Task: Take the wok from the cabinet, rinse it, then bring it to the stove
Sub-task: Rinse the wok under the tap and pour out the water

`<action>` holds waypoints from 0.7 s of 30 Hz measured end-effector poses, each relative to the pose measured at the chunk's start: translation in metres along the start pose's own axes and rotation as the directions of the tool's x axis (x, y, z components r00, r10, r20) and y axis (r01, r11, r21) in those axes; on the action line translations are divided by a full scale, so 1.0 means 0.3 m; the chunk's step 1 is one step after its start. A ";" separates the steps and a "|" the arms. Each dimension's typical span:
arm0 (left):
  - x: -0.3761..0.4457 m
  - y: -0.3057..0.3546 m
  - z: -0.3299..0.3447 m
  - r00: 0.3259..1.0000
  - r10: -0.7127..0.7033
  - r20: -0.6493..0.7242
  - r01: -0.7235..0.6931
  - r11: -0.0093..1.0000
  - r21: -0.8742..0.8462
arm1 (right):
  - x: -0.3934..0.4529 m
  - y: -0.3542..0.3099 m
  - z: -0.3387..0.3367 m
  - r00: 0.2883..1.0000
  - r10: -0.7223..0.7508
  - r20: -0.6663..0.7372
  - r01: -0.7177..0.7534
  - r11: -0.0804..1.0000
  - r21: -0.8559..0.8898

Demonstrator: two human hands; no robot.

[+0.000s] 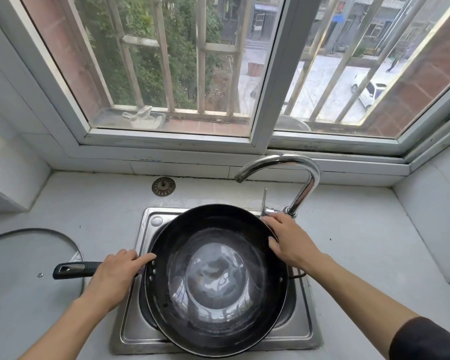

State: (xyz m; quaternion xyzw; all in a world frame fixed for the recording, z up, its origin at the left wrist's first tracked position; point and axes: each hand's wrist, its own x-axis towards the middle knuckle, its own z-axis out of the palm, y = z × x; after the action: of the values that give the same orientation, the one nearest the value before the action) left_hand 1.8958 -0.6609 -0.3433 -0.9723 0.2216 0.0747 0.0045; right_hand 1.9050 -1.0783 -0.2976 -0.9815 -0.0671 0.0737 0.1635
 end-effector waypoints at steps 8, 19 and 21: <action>0.006 -0.004 -0.011 0.999 0.007 0.037 -0.008 1.000 0.006 | 0.225 -0.013 0.070 0.983 0.184 0.027 -0.182 0.981 -0.071; 0.003 0.000 -0.010 0.999 0.024 -0.033 -0.024 1.000 -0.005 | 0.332 0.022 0.120 0.970 0.213 0.114 -0.187 0.961 -0.203; 0.005 -0.001 -0.003 0.999 0.018 -0.028 -0.018 1.000 -0.003 | 0.333 0.020 0.125 0.970 0.213 0.114 -0.187 0.962 -0.201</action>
State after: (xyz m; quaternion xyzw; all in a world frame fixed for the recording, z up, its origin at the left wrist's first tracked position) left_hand 1.8974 -0.6614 -0.3426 -0.9712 0.2303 0.0612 -0.0007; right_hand 1.9972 -1.0566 -0.3467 -0.9871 0.0149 0.1492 0.0566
